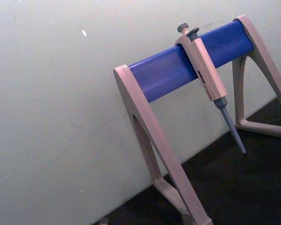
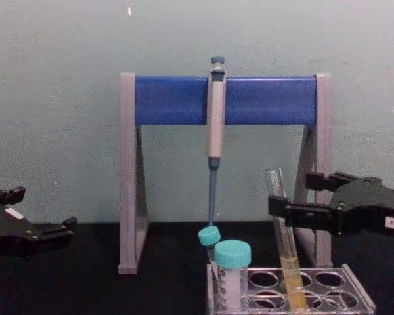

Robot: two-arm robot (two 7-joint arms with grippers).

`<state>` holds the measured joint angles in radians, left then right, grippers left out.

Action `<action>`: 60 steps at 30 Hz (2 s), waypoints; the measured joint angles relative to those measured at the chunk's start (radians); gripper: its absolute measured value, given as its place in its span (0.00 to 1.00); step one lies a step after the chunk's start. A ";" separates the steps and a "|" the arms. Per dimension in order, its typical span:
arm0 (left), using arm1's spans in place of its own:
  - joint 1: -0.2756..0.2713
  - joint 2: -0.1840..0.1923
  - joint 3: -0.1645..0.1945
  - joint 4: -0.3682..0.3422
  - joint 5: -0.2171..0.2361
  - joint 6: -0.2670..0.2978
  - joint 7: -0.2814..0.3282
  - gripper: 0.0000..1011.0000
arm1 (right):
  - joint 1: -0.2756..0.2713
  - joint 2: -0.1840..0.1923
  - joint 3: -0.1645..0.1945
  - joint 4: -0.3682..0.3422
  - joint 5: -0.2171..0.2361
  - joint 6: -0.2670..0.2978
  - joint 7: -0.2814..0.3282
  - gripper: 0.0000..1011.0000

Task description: Pick up the test tube from the test tube rack, shake it, then place it back into the test tube rack.

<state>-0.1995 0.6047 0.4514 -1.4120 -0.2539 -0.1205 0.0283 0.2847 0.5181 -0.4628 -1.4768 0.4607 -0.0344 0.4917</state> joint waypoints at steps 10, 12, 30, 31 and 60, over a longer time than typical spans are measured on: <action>0.000 0.000 0.000 0.000 0.000 0.000 0.000 0.99 | 0.046 -0.021 0.002 0.026 0.005 0.108 0.031 0.99; 0.000 0.000 0.000 0.000 0.000 0.000 0.000 0.99 | 0.054 -0.023 0.000 0.032 0.007 0.122 0.037 0.99; 0.000 0.000 0.000 0.000 0.000 0.000 0.000 0.99 | 0.101 -0.029 -0.029 0.076 0.013 0.174 0.067 0.99; 0.000 0.000 0.000 0.000 0.000 0.000 0.000 0.99 | 0.101 -0.030 -0.029 0.077 0.014 0.173 0.068 0.99; 0.000 0.000 0.000 0.000 0.000 0.000 0.000 0.99 | 0.102 -0.030 -0.029 0.081 0.017 0.161 0.070 0.99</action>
<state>-0.1995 0.6047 0.4514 -1.4120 -0.2539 -0.1205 0.0283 0.3862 0.4882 -0.4917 -1.3962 0.4774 0.1270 0.5619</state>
